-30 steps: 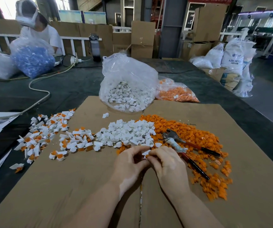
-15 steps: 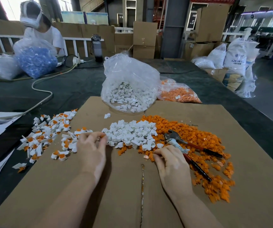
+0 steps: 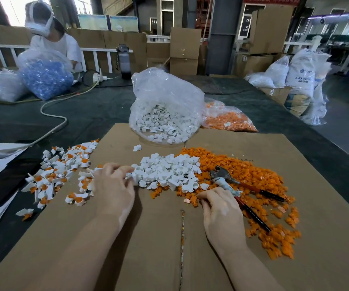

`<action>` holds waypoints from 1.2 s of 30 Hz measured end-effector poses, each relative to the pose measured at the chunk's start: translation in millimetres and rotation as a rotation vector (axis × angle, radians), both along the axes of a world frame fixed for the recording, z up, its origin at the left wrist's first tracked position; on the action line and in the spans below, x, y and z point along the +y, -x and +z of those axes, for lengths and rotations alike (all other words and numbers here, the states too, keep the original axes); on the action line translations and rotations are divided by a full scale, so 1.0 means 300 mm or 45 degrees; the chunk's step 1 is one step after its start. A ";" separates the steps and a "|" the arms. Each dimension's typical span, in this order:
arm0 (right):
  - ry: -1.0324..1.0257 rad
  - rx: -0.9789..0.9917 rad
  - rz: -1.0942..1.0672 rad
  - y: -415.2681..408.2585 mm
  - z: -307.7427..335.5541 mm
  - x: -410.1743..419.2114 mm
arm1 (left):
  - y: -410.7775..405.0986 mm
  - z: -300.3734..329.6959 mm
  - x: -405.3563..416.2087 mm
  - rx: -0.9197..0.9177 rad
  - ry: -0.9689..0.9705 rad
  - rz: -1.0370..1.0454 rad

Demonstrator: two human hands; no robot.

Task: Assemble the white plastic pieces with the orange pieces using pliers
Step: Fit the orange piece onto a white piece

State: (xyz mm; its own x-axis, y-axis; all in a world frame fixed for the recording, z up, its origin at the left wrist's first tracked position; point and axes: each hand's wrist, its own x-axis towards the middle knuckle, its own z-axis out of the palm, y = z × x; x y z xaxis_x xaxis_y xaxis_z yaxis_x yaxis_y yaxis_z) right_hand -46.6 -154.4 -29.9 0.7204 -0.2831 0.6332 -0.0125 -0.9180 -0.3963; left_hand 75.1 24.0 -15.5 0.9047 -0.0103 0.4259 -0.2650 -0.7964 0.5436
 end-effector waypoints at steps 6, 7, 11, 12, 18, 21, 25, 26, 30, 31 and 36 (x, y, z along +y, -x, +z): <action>0.025 0.094 -0.016 0.004 -0.001 0.005 | 0.053 -0.031 -0.084 0.054 -0.131 -0.253; 0.030 0.136 -0.027 0.004 -0.002 0.006 | 0.056 -0.035 -0.092 0.081 -0.136 -0.256; 0.027 0.255 -0.040 -0.001 -0.008 0.008 | 0.079 -0.032 -0.114 0.200 0.012 -0.357; 0.014 0.271 -0.037 -0.003 -0.008 0.009 | 0.084 -0.032 -0.117 0.225 0.047 -0.374; -0.024 0.244 -0.027 -0.001 0.000 0.014 | 0.093 -0.029 -0.114 0.308 0.171 -0.396; -0.050 0.190 -0.002 0.005 0.008 0.019 | 0.100 -0.026 -0.114 0.313 0.237 -0.381; -0.125 0.156 0.020 0.005 0.008 0.012 | 0.115 -0.017 -0.134 0.285 0.346 -0.404; -0.137 0.157 0.017 0.005 0.005 0.011 | 0.121 -0.014 -0.144 0.269 0.343 -0.427; -0.121 0.176 0.004 0.000 0.000 0.011 | 0.147 -0.015 -0.191 0.260 0.297 -0.518; -0.105 0.170 0.004 -0.001 0.001 0.012 | 0.153 -0.020 -0.203 0.268 0.273 -0.539; -0.142 0.160 -0.007 0.003 0.007 0.010 | 0.167 -0.039 -0.242 0.217 0.253 -0.600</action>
